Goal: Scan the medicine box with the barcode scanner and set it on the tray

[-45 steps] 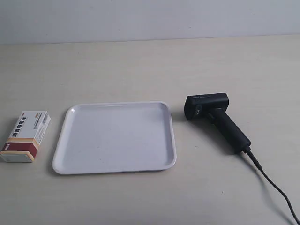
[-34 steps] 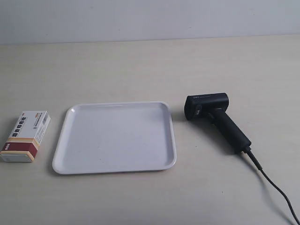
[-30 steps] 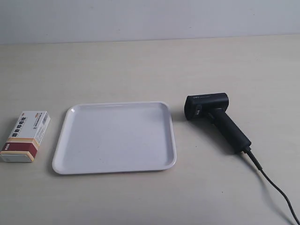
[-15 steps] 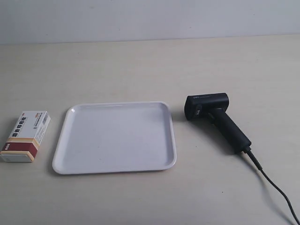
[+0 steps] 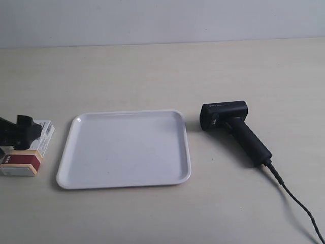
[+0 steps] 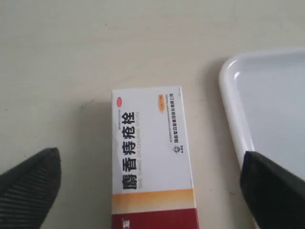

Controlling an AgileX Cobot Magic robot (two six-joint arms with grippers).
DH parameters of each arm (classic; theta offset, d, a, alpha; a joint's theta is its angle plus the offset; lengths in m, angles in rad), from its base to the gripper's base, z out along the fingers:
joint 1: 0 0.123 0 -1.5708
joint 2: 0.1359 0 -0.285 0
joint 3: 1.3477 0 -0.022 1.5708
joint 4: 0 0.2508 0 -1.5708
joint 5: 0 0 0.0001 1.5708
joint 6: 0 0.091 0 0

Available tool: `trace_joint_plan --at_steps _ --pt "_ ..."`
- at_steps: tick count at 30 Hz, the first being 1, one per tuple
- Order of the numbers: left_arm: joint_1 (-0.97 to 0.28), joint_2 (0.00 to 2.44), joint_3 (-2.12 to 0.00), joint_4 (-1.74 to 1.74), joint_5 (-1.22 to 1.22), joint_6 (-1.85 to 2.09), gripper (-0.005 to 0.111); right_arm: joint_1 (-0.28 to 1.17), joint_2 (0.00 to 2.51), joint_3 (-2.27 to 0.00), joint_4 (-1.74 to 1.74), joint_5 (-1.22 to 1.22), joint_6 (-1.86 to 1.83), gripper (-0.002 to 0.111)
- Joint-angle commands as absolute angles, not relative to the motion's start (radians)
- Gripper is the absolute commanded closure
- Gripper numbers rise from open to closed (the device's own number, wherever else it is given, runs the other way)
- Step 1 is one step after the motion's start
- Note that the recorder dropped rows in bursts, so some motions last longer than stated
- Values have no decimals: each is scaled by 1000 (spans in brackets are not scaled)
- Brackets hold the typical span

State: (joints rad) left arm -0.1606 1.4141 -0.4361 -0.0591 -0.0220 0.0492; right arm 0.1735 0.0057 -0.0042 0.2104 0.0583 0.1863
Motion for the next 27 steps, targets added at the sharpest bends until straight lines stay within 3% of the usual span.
trace_joint_plan --at_steps 1,9,11,14,22,27 --pt "-171 1545 -444 -56 -115 69 3 175 0 0 201 56 176 108" --pt "-171 1681 -444 -56 -220 97 3 175 0 0 201 56 176 108" --pt "-171 1695 -444 -56 -233 97 8 175 0 0 201 56 176 108" --pt "-171 1710 -444 -56 -242 109 28 175 0 0 201 56 176 108" --pt "-171 1669 -471 -47 -230 134 106 175 0 0 201 -39 176 108" --pt "-218 1533 -652 76 0 140 107 175 154 -76 199 -70 180 108"
